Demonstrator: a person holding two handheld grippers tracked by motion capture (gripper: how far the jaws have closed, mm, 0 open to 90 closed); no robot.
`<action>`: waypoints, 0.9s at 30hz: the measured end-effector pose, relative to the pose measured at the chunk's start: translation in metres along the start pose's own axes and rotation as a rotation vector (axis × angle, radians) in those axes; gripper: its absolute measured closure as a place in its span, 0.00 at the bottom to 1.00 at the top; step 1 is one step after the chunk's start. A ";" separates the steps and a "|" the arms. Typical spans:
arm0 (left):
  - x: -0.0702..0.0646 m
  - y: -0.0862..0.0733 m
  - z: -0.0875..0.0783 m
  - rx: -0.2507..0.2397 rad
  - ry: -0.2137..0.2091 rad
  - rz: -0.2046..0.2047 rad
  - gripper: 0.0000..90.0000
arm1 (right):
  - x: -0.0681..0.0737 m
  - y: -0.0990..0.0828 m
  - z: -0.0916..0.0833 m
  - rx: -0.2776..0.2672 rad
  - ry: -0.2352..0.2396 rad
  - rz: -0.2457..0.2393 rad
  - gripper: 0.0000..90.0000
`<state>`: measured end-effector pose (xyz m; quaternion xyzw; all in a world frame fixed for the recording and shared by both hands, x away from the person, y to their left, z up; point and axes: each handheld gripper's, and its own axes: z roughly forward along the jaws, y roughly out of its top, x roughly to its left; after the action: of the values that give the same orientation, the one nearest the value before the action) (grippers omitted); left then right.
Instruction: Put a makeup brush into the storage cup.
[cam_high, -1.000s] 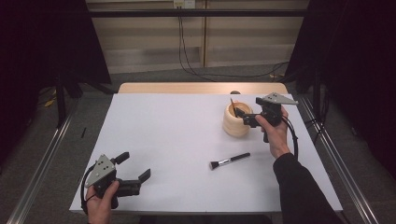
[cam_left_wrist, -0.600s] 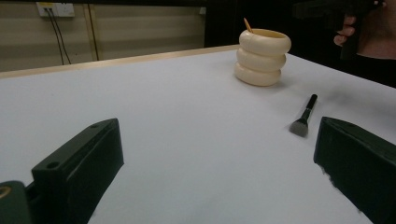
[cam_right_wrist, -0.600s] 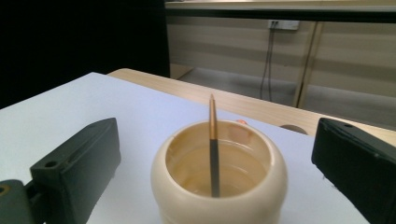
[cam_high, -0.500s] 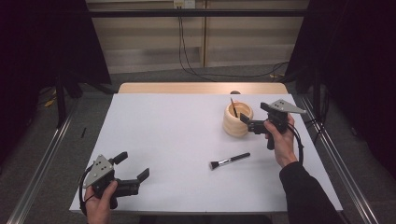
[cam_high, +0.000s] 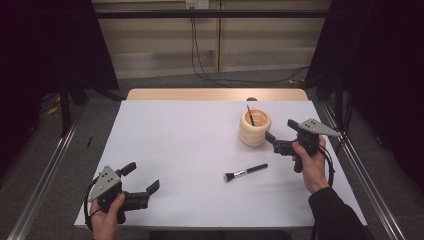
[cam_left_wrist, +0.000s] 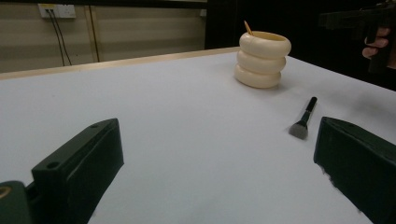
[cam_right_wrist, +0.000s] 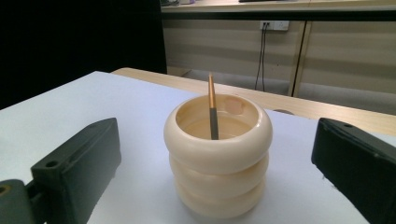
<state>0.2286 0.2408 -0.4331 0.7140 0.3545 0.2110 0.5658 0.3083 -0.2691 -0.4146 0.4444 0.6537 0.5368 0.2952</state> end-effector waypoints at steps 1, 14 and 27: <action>0.000 0.000 0.000 0.001 0.001 0.002 0.01 | 0.001 -0.001 -0.003 0.001 -0.001 -0.008 0.01; -0.001 0.000 -0.001 -0.006 0.006 -0.007 0.01 | 0.011 -0.020 -0.038 0.031 0.007 -0.003 0.01; -0.001 0.000 -0.004 -0.008 0.007 -0.003 0.02 | 0.023 -0.036 -0.077 0.028 0.017 0.009 0.01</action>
<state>0.2252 0.2424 -0.4320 0.7104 0.3565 0.2143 0.5678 0.2222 -0.2834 -0.4275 0.4469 0.6615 0.5326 0.2811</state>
